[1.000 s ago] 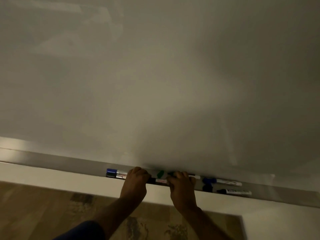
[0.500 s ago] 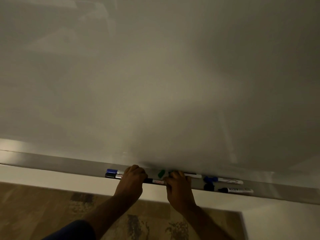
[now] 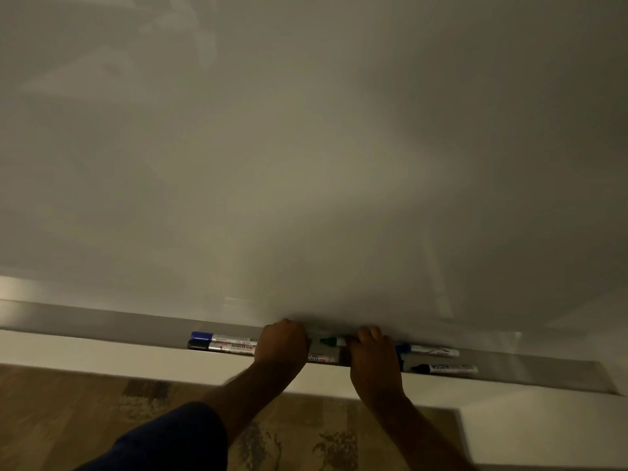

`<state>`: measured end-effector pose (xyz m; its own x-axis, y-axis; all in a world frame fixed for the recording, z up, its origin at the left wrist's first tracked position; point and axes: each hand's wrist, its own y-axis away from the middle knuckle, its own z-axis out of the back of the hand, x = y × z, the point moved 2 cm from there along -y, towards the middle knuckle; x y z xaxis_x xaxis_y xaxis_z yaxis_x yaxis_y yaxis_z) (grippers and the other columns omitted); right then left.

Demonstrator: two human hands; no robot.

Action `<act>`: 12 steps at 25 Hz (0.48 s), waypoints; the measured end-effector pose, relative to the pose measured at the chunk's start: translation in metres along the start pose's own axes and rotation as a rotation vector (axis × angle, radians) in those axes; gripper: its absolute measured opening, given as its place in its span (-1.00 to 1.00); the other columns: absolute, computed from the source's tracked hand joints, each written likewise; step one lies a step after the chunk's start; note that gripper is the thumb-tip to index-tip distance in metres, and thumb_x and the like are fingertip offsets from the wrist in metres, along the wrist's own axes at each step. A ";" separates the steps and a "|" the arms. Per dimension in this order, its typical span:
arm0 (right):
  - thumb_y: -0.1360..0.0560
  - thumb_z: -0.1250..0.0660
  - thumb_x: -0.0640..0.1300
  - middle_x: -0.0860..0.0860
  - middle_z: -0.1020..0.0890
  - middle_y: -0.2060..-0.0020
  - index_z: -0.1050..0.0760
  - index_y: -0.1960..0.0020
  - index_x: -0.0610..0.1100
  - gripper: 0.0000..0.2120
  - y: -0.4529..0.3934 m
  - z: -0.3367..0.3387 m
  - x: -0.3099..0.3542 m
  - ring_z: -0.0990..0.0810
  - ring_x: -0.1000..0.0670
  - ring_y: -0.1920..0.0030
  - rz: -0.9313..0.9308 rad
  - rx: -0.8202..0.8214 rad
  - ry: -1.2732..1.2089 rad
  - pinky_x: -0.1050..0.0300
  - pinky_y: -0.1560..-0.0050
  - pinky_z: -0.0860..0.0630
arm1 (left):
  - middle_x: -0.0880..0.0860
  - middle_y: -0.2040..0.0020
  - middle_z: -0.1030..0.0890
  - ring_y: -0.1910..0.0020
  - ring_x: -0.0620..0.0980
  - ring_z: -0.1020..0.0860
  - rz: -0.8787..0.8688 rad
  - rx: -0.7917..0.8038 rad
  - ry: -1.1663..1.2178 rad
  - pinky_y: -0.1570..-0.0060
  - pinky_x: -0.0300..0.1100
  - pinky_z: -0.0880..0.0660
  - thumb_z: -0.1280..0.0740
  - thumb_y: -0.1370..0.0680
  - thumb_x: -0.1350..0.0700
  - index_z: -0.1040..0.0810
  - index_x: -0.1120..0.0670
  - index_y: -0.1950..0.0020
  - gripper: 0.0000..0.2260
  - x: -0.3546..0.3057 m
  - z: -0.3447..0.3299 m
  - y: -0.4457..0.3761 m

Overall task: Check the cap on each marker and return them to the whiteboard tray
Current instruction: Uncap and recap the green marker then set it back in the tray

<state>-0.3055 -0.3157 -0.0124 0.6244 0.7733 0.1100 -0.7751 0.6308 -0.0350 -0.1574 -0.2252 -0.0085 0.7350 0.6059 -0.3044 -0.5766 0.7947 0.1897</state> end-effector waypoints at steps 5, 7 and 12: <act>-0.35 -0.44 -0.30 -0.10 -0.65 0.14 -0.62 0.16 -0.18 -0.91 0.000 -0.003 -0.013 -0.58 -0.18 0.00 -0.061 0.050 -0.004 -0.10 0.02 -0.55 | 0.05 0.22 -0.69 0.31 -0.02 -0.61 0.060 0.031 -0.048 0.24 -0.19 -0.51 -0.27 -0.54 0.09 -0.64 0.09 0.19 -0.81 -0.004 -0.002 -0.005; -0.49 -0.30 -0.24 -0.08 -0.61 -0.02 -0.58 0.00 -0.16 -0.87 0.000 -0.007 -0.017 -0.49 -0.15 -0.15 -0.062 0.092 0.002 -0.07 -0.14 -0.45 | 0.04 0.22 -0.68 0.37 -0.05 -0.54 0.065 0.019 -0.038 0.26 -0.21 -0.49 -0.26 -0.54 0.06 -0.63 0.08 0.19 -0.80 -0.003 -0.001 -0.005; -0.50 -0.32 -0.22 -0.08 -0.61 -0.01 -0.58 -0.02 -0.14 -0.87 0.002 -0.003 -0.020 -0.51 -0.15 -0.13 -0.046 0.037 -0.063 -0.05 -0.12 -0.46 | 0.01 0.25 -0.66 0.40 -0.06 -0.45 -0.034 -0.091 -0.078 0.27 -0.22 -0.39 -0.20 -0.56 -0.02 -0.61 0.08 0.18 -0.72 -0.002 0.007 -0.001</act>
<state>-0.3195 -0.3300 -0.0174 0.6531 0.7373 0.1726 -0.7495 0.6620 0.0081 -0.1556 -0.2274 -0.0016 0.7782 0.5825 -0.2345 -0.5783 0.8104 0.0939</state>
